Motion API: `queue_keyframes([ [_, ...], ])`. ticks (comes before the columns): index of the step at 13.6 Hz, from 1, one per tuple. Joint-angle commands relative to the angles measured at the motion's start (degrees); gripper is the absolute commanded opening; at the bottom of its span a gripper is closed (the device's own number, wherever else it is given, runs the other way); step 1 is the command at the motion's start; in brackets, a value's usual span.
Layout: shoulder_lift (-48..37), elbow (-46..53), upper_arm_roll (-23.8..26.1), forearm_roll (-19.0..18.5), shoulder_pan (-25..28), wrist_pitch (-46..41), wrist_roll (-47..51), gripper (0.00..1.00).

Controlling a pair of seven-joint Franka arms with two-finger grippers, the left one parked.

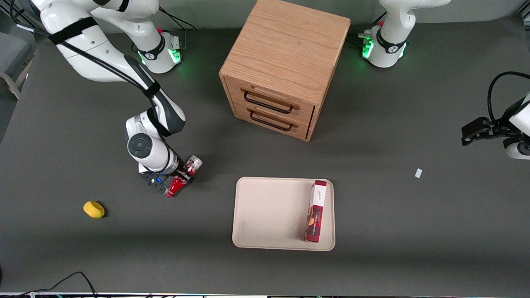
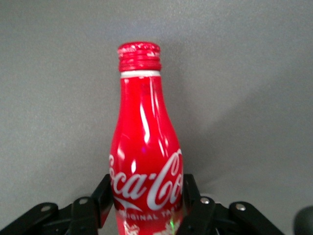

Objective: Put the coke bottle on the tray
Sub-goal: 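Close the right gripper around the bottle's body and lift it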

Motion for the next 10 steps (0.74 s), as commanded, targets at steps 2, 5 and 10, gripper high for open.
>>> queue_keyframes([
  [2, 0.24, 0.75, -0.06, -2.10, -0.06, 1.76, 1.62, 0.06],
  [5, -1.17, 6.26, 0.72, -2.44, 0.46, -3.57, 0.48, 0.00],
  [10, 2.86, 30.49, 6.08, -4.64, 4.15, -23.35, -6.95, 0.00],
])
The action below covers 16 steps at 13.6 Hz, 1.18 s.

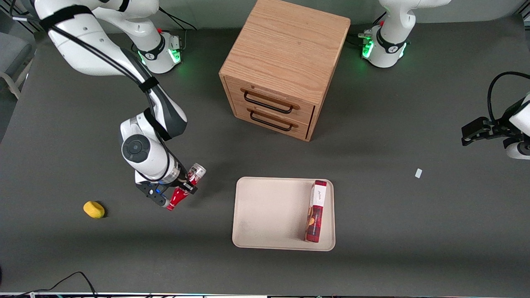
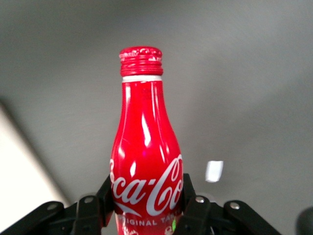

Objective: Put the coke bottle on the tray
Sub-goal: 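Close the right gripper around the bottle's body and lift it, then carry the bottle over the cream tray beside the red box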

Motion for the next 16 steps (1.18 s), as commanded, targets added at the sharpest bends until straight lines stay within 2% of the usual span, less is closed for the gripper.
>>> queue_keyframes([
  [1, 4.47, 15.23, 1.53, -2.33, 2.68, -8.48, -9.72, 0.00],
  [5, 13.24, 29.38, 6.36, -2.24, 3.03, -8.85, -25.21, 0.00],
  [8, 23.09, 39.43, 8.39, -2.24, 5.93, -7.19, -29.54, 0.00],
  [11, 28.81, 39.62, 7.61, -2.59, 9.08, -1.21, -31.13, 0.00],
  [14, 32.59, 39.53, 7.43, -2.59, 9.88, -0.76, -30.34, 0.00],
  [16, 34.35, 39.53, 6.55, -2.59, 10.24, -0.76, -30.25, 0.04],
])
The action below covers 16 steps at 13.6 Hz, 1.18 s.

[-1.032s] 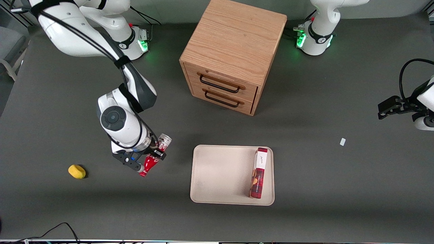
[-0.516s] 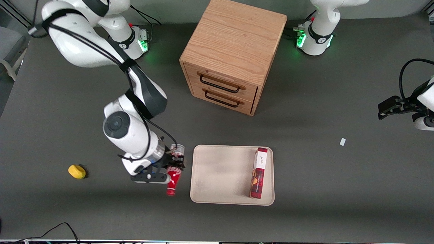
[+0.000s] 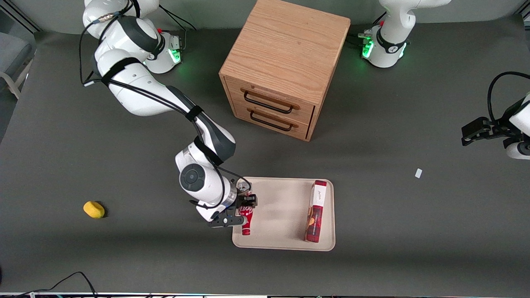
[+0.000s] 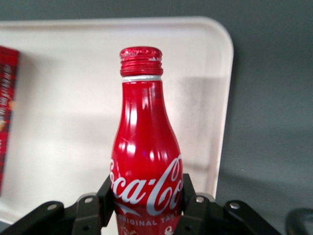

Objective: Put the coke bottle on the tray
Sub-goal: 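Carry the bottle over the cream tray beside the red box, then lower the bottle onto the tray and open the right gripper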

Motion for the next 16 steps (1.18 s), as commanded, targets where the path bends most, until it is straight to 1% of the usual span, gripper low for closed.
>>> queue_keyframes([
  [1, 2.24, 3.12, -0.86, -1.16, 0.80, 0.02, -0.19, 0.10],
  [2, 2.42, 3.12, -0.95, -1.16, 0.80, 0.20, -0.01, 0.10],
  [3, 2.68, 3.04, -0.95, -1.16, 0.80, 0.29, 0.16, 0.17],
  [4, 3.20, 3.04, -0.95, -1.16, 0.80, 0.98, 0.60, 0.27],
  [5, 3.38, 2.86, -1.04, -1.25, 0.80, 1.69, 0.69, 0.34],
  [6, 3.30, 2.69, -1.56, -1.16, 0.80, 1.78, 0.69, 0.59],
  [7, 3.21, 2.51, -1.91, -1.25, 0.80, 1.78, 0.69, 0.93],
  [8, 3.30, 2.42, -2.00, -1.42, 0.80, 1.87, 0.69, 1.00],
  [10, 3.04, 1.63, -1.92, -3.26, 0.71, 2.31, 0.78, 1.00],
  [16, 2.16, 0.93, -1.83, -3.09, 0.53, 2.31, 1.83, 1.00],
])
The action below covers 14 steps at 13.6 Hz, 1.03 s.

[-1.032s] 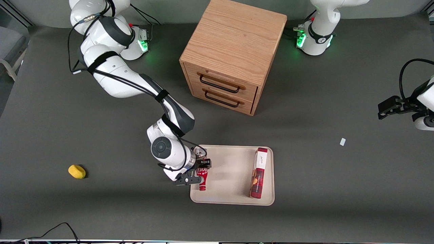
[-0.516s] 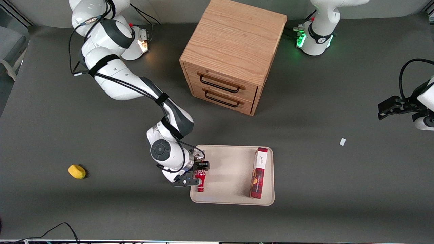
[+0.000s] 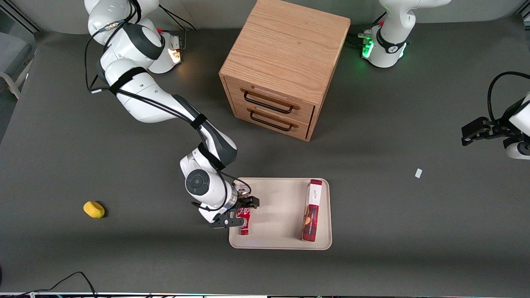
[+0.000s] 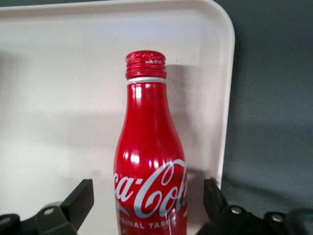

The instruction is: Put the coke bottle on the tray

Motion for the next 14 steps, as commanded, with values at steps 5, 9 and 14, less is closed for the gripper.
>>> queue_keyframes([
  [5, -7.46, 0.31, 1.25, -1.21, -0.95, -5.37, 2.59, 1.00],
  [9, -17.21, 0.13, 2.49, -1.12, -5.78, -20.73, -0.82, 1.00],
  [14, -33.53, -8.34, -5.14, -0.95, -9.65, -40.12, -9.70, 1.00],
])
